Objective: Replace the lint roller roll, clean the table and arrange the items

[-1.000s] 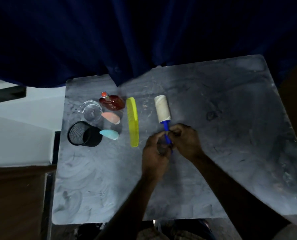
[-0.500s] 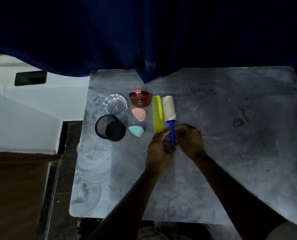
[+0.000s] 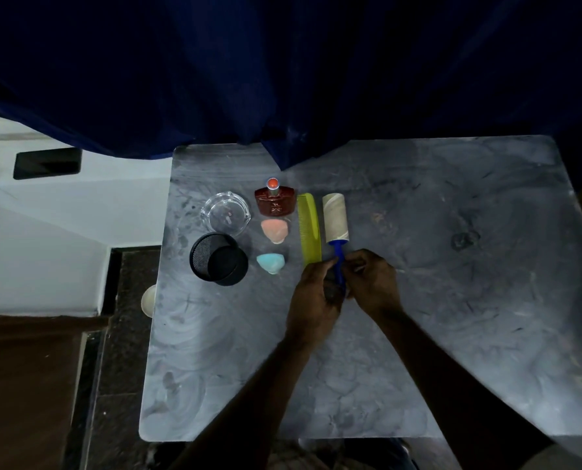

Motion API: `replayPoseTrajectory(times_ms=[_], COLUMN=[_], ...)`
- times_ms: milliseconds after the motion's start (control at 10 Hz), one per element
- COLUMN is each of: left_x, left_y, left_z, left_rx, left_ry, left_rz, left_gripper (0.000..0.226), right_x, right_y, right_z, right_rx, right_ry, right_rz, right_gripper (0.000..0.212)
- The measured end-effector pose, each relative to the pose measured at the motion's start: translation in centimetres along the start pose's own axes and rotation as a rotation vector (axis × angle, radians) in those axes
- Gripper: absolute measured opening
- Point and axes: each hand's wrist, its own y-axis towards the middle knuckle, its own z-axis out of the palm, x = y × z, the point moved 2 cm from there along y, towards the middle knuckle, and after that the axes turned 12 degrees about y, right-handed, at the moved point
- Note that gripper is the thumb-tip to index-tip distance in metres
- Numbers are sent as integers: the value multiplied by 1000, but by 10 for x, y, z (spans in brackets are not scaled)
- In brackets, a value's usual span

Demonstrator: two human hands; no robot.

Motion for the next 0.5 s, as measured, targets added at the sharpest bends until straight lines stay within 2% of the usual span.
replayPoseTrajectory(times_ms=[100, 200, 500], left_x=[-2, -5, -6], left_y=[-1, -3, -14], left_z=[-3, -5, -7], left_rx=[-20, -28, -25], left_ry=[41, 67, 113], left_rz=[30, 59, 92], left_gripper=[68, 67, 67], right_x=[6, 9, 3], right_y=[-4, -8, -19], right_z=[0, -1, -18], right_rx=[-33, -53, -148], right_ry=[-136, -175, -185], right_rz=[-62, -75, -102], right_gripper=[20, 24, 27])
